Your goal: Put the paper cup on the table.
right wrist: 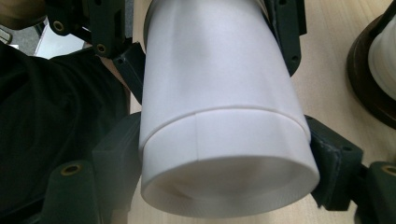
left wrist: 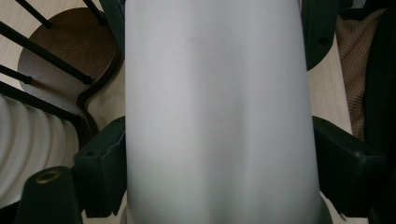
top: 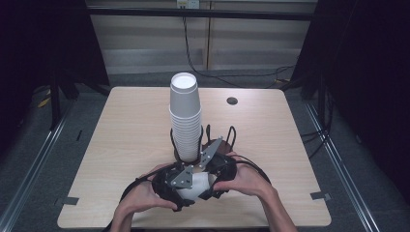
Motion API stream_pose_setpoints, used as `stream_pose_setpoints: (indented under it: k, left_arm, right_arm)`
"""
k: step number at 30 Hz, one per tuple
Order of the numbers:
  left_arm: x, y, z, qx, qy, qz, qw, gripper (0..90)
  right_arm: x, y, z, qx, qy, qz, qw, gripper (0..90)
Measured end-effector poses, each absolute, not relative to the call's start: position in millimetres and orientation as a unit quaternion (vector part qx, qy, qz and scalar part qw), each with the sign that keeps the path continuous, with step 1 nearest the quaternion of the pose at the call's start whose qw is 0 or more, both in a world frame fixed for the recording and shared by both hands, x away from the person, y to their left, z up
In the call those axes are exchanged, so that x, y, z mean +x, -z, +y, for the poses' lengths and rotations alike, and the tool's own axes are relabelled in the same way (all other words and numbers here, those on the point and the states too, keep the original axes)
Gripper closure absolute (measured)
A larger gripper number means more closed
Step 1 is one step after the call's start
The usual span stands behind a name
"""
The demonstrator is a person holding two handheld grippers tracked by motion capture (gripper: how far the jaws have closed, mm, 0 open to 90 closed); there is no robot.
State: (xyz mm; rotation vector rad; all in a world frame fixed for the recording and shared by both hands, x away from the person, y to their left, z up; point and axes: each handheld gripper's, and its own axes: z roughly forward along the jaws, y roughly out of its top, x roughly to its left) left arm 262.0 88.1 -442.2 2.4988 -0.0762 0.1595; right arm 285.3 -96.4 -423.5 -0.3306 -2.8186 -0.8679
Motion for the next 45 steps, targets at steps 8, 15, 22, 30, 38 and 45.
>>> stream_pose_setpoints:
  k: [8, 15, 22, 30, 38, 45]
  left_arm:
    - [265, 441, 93, 0.940, -0.059, -0.033, 0.336, 15.1]
    - [268, 437, 99, 0.929, -0.064, -0.025, 0.364, 15.3]
    - [268, 429, 111, 0.915, -0.066, -0.017, 0.398, 15.8]
    - [273, 430, 125, 0.897, -0.072, 0.017, 0.436, 15.8]
    - [273, 432, 137, 0.887, -0.079, 0.044, 0.454, 15.8]
    - [273, 436, 148, 0.868, -0.072, 0.064, 0.487, 15.7]
  right_arm:
    - [284, 423, -97, -0.112, 0.289, -0.947, 0.080, 24.3]
    - [286, 423, -99, -0.117, 0.291, -0.947, 0.072, 24.3]
    - [287, 425, -103, -0.124, 0.287, -0.948, 0.065, 24.2]
    - [285, 419, -111, -0.137, 0.298, -0.943, 0.054, 24.0]
    - [287, 418, -120, -0.153, 0.306, -0.939, 0.039, 24.0]
    - [288, 414, -133, -0.164, 0.342, -0.925, 0.039, 23.9]
